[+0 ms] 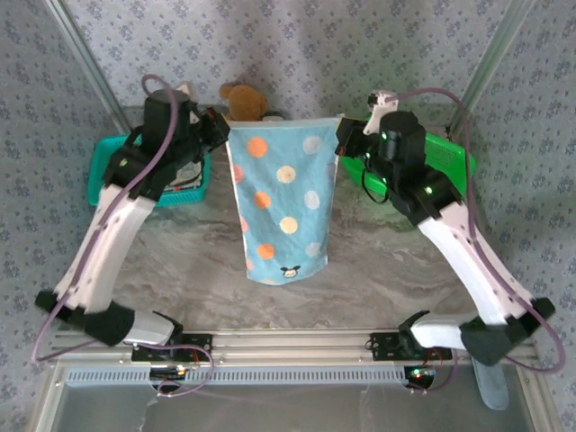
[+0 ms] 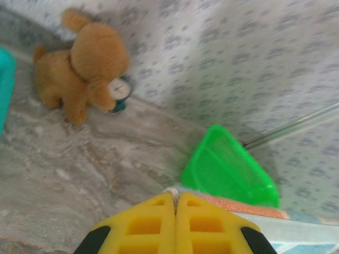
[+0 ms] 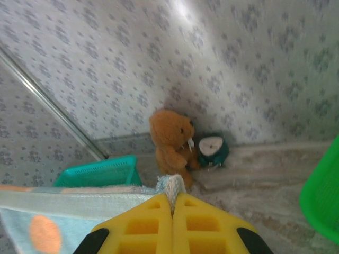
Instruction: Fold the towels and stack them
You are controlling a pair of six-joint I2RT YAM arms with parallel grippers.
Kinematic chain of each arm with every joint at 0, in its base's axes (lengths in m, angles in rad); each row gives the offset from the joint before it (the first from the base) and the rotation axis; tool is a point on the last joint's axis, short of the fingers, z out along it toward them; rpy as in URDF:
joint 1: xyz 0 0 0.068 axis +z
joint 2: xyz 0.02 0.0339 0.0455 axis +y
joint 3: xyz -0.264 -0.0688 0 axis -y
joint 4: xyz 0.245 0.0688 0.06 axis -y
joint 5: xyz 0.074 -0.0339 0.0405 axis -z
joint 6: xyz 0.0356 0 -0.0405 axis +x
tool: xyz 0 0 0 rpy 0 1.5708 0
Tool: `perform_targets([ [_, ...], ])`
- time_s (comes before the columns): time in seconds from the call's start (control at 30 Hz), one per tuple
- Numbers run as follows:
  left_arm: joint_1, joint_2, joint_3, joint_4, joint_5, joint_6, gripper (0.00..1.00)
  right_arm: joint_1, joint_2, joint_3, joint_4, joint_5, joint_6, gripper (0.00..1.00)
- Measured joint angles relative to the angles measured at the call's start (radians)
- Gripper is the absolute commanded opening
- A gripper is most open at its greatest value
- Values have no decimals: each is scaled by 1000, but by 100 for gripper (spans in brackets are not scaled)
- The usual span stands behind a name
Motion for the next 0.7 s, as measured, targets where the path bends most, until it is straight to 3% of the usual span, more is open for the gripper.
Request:
perform_targets([
  [0.17,93,259,36,47,55,23,0,-104,273,32,76,-113,37,0],
  [0.4,130,600,291,21,76,103,0,-164,618,187,90,-193,38,0],
  [0.7,133,644,316,3,76,151,0,-169,680,234,94,-229,37,0],
])
